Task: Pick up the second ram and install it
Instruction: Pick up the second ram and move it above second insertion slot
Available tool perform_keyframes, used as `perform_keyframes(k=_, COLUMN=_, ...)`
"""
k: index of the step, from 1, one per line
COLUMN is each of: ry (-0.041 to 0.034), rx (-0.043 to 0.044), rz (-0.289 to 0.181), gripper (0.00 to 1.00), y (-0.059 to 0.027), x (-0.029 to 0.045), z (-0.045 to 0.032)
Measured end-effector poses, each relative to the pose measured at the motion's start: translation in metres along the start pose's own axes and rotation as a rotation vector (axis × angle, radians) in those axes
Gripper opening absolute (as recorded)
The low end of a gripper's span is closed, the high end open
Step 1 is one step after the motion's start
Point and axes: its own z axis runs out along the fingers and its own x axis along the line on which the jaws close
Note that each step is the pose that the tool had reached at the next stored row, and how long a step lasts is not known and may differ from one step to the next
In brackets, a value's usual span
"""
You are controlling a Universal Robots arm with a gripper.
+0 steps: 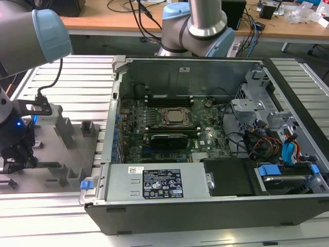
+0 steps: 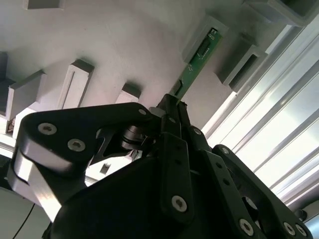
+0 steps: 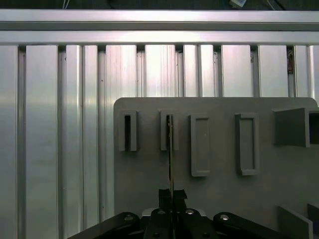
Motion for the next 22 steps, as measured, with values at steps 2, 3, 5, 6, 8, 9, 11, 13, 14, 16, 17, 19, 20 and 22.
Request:
perform_keyframes(k=2, ry=0.0, rx=0.0, rz=0.0, gripper=0.13, y=0.0002, x=-0.0001, z=-0.0035)
perform_keyframes(k=3, ry=0.0001, rx=0.0, rz=0.0, gripper=0.13, y=0.0003, x=-0.0001, z=-0.0052)
perform_keyframes(k=5, ry=0.0001, rx=0.0, rz=0.0, gripper=0.13, y=0.0003, x=-0.0002, z=-0.007)
perform_keyframes(k=6, ry=0.0, rx=0.0, rz=0.0, gripper=0.13, y=0.0004, x=-0.0002, z=-0.0089)
perform_keyframes(k=8, ry=0.0, rx=0.0, rz=0.0, gripper=0.13, y=0.0005, x=-0.0003, z=-0.0117)
perform_keyframes(k=9, ry=0.0, rx=0.0, rz=0.0, gripper=0.13, y=0.0006, x=-0.0003, z=-0.0129)
perform_keyframes(k=11, ry=0.0, rx=0.0, rz=0.0, gripper=0.13, y=0.0007, x=-0.0004, z=-0.0149)
perform_keyframes(k=13, ry=0.0, rx=0.0, rz=0.0, gripper=0.13, y=0.0008, x=-0.0005, z=-0.0187)
perform_keyframes(k=14, ry=0.0, rx=0.0, rz=0.0, gripper=0.13, y=0.0009, x=-0.0005, z=-0.0197)
perform_keyframes(k=16, ry=0.0, rx=0.0, rz=0.0, gripper=0.13, y=0.001, x=-0.0005, z=-0.0221)
perform_keyframes(k=17, ry=0.0, rx=0.0, rz=0.0, gripper=0.13, y=0.0011, x=-0.0006, z=-0.0232)
perform_keyframes(k=19, ry=0.0, rx=0.0, rz=0.0, gripper=0.13, y=0.0012, x=-0.0006, z=-0.0268)
perform_keyframes(k=20, ry=-0.0001, rx=0.0, rz=0.0, gripper=0.13, y=0.0013, x=-0.0007, z=-0.0282)
perform_keyframes(k=22, ry=0.0, rx=0.0, rz=0.0, gripper=0.13, y=0.0014, x=-0.0007, z=-0.031)
